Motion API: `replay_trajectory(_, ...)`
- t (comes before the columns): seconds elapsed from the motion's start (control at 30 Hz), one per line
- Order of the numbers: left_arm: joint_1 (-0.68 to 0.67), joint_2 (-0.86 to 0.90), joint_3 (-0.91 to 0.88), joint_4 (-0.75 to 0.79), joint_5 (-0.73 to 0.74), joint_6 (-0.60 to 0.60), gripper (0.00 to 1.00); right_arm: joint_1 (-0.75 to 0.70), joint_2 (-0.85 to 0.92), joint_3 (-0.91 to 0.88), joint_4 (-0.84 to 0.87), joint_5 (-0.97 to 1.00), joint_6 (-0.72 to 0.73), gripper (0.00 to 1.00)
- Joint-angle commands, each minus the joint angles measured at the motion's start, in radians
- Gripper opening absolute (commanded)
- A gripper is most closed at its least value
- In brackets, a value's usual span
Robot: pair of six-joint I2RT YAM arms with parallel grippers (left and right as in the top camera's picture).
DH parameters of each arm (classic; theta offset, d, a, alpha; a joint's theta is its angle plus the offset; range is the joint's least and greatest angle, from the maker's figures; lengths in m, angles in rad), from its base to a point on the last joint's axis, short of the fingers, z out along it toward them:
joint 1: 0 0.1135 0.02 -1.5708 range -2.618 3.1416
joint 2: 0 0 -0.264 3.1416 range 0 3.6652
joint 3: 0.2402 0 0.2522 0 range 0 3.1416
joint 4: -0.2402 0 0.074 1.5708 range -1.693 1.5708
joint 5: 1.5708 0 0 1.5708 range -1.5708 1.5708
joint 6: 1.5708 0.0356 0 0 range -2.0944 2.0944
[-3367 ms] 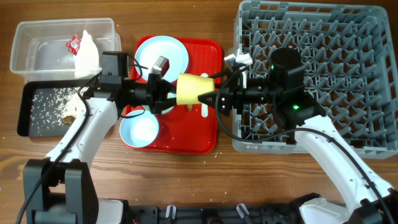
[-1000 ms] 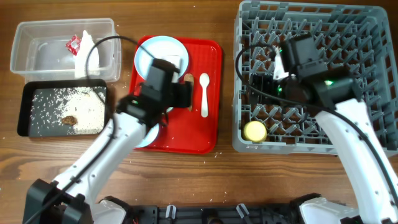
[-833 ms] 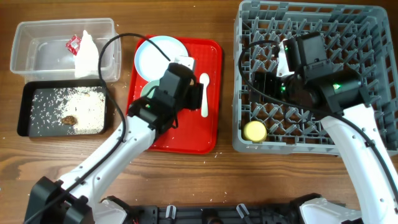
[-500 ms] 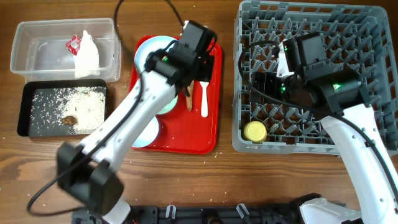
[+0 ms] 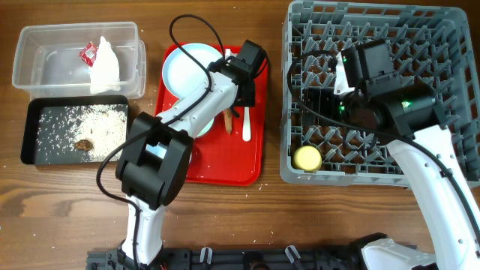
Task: Sort waste into correct bins and load items into the dishwasher rack
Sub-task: 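Grasp the brown root on the red tray with left gripper, then drop the brown root onto the black tray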
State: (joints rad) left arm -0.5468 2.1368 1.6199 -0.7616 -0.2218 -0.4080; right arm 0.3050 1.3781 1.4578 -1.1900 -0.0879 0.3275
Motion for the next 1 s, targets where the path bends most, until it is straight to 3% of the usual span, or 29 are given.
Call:
replay_trajectory(0.0, 0.003, 0.055, 0.003, -0.002, 0.031, -0.020, 0.66, 0.006, 0.008, 0.013, -0.002, 0.015, -0.014, 0.92)
replay_trajectory(0.1, 0.009, 0.070, 0.000, -0.019, 0.030, -0.063, 0.62, 0.006, 0.008, 0.013, -0.005, 0.021, -0.022, 0.92)
replay_trajectory(0.23, 0.011, 0.070, -0.010, -0.015, 0.031, -0.077, 0.48, 0.006, 0.008, 0.013, -0.009, 0.021, -0.037, 0.92)
replay_trajectory(0.27, 0.011, 0.070, -0.016, -0.010, 0.030, -0.079, 0.42, 0.006, 0.008, 0.013, -0.009, 0.021, -0.037, 0.92)
replay_trajectory(0.37, 0.011, 0.070, -0.017, -0.009, 0.031, -0.079, 0.13, 0.006, 0.008, 0.013, -0.008, 0.021, -0.036, 0.92)
replay_trajectory(0.43, 0.011, 0.063, -0.010, -0.015, 0.031, -0.079, 0.04, 0.006, 0.008, 0.013, -0.008, 0.021, -0.037, 0.92)
replay_trajectory(0.73, 0.040, -0.213, 0.116, -0.169, 0.029, -0.075, 0.04, 0.006, 0.008, 0.013, 0.021, 0.021, -0.037, 0.93)
replay_trajectory(0.87, 0.185, -0.345, 0.116, -0.297, -0.027, -0.077, 0.04, 0.006, 0.008, 0.013, 0.025, 0.021, -0.038, 0.93)
replay_trajectory(0.97, 0.379, -0.366, 0.115, -0.383, -0.037, -0.145, 0.04, 0.006, 0.008, 0.013, 0.027, 0.021, -0.039, 0.93)
